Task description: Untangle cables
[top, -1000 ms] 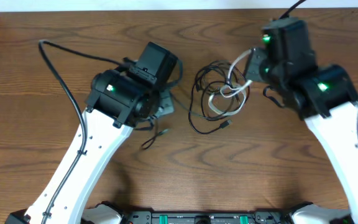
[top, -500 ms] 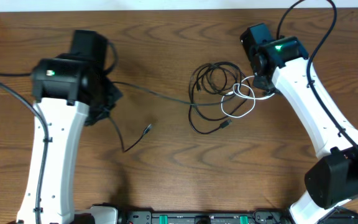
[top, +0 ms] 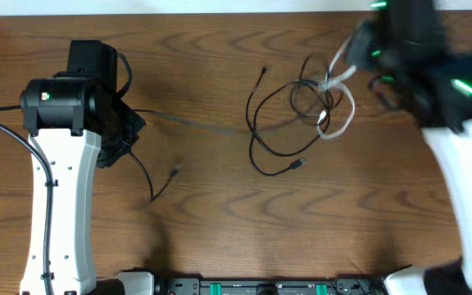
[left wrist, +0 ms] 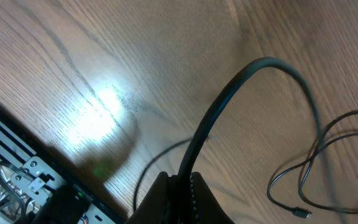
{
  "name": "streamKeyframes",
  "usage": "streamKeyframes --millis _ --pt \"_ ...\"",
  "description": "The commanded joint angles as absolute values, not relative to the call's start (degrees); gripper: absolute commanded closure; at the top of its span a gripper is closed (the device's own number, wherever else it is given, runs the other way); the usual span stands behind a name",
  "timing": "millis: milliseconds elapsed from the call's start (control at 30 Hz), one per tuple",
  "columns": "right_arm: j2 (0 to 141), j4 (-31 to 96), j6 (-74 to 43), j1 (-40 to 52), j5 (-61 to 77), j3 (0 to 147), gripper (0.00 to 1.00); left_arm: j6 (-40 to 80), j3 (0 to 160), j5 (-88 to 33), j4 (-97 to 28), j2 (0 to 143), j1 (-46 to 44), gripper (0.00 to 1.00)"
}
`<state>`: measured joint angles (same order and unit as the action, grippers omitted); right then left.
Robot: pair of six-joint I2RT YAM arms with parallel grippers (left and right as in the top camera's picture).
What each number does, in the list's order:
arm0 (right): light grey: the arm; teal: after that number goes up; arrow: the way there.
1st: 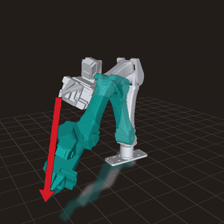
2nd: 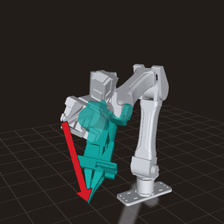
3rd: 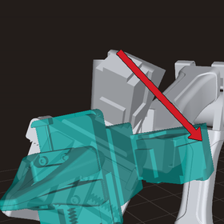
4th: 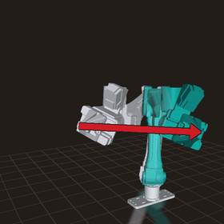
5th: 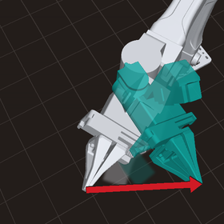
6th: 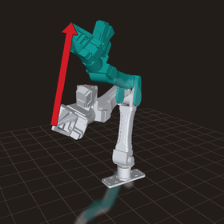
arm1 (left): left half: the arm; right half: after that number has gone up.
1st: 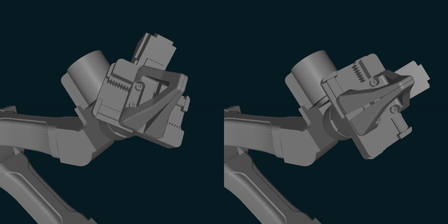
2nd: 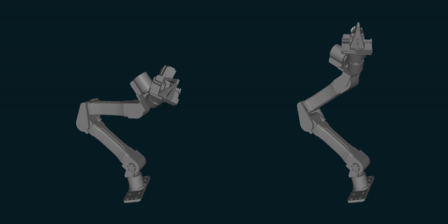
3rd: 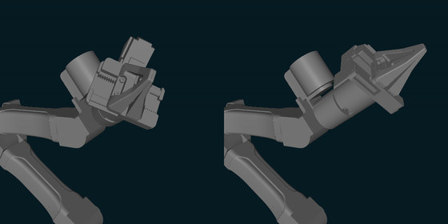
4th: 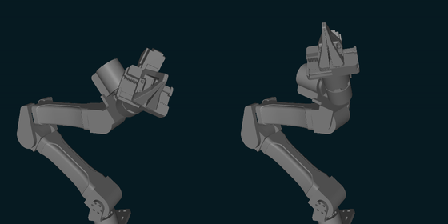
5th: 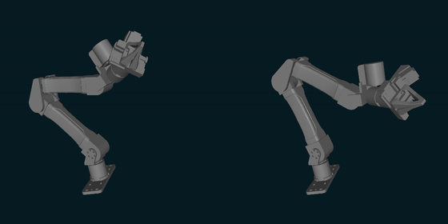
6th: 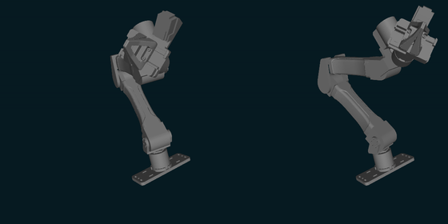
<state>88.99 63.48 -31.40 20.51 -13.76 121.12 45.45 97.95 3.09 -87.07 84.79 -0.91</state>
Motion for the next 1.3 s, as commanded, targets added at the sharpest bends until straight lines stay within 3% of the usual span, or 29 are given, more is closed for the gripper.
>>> streamKeyframes --millis 0,133,300,400,467,567,833,1100,1267 --pt "85.3 59.4 -28.6 20.7 -8.2 125.2 0.99 46.2 98.0 3.8 -87.6 84.0 -0.7 0.92" --pt "81.7 53.6 -28.6 20.7 -7.2 125.7 0.97 46.2 98.0 4.1 -87.6 84.0 -0.7 0.92" --pt "81.1 57.3 -28.6 20.7 -3.5 125.4 0.94 46.2 98.0 4.0 -87.6 84.2 -0.7 0.92" --pt "82.9 61.1 -28.4 20.7 -3.5 124.1 0.84 46.2 97.9 4.0 -87.6 84.2 -0.7 0.92" --pt "84.8 62.1 -25.7 20.5 -5.1 123.7 0.96 46.2 97.9 4.0 -87.9 84.2 -0.7 0.92" --pt "86.9 62.5 -26.7 20.2 -4.5 123.7 0.98 46.2 97.9 4.1 -88.4 84.2 -0.7 0.92" --pt "90.2 69.6 -27.1 20.4 4.6 123.7 0.48 45.5 97.7 4.1 -88.4 84.2 -0.7 0.92" --pt "100.5 79.0 -15.4 22.3 14.0 123.3 0.23 45.5 97.7 4.1 -88.2 84.2 -0.7 0.92" --pt "109.2 77.3 -19.2 25.3 17.5 123.3 0.12 45.5 97.7 4.1 -88.2 84.2 -0.7 0.92"
